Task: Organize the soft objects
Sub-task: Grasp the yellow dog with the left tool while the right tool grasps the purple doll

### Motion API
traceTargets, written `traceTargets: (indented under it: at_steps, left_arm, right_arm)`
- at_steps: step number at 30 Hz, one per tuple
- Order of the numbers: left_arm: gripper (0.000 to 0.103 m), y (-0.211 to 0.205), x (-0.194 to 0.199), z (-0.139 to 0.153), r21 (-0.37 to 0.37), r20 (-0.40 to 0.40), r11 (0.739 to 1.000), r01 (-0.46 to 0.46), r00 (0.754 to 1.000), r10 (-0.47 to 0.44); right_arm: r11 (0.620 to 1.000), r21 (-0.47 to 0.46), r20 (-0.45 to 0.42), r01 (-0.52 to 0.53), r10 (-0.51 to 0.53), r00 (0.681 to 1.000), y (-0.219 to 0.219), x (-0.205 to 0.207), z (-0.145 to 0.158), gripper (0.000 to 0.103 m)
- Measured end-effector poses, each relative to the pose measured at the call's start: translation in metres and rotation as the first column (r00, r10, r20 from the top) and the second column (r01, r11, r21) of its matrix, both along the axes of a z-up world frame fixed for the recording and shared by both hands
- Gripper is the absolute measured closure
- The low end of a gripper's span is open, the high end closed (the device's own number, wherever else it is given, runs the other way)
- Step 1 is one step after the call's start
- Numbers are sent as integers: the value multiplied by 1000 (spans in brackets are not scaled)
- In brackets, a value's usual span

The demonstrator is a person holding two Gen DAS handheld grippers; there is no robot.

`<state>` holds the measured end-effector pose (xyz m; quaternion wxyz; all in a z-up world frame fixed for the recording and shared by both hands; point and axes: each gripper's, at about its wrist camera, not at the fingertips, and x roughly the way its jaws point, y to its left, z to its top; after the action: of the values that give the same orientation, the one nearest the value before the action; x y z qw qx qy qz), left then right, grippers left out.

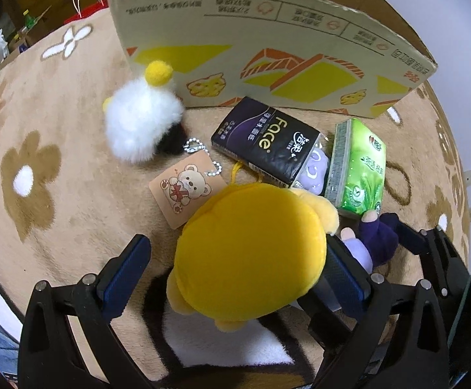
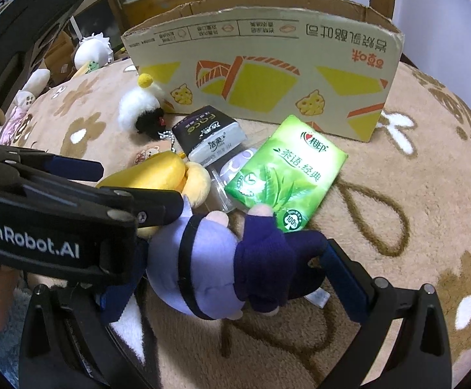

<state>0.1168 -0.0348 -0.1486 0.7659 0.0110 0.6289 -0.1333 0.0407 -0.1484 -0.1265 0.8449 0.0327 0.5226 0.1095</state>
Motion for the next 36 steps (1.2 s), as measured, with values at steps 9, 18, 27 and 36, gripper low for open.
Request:
traceTargets:
  at_steps: [9, 18, 27, 36]
  left_arm:
    - [23, 4, 3, 0, -62, -16, 998, 5, 1000, -6]
    - [27, -6, -9, 14, -28, 38, 999, 25, 999, -24]
    - [27, -7, -26, 33, 11, 135, 999, 38, 990, -40]
    - [27, 6, -38, 60, -7, 254, 1000, 4, 967, -2]
  right_arm:
    - [999, 45, -31, 15, -14, 999, -4, 2, -6, 0]
    - [999, 32, -28, -16, 17, 999, 3, -2, -4, 0]
    - [1000, 6, 14, -29, 29, 999, 8, -10, 6, 4]
    - [1000, -9, 53, 22, -22, 998, -3, -17, 18, 4]
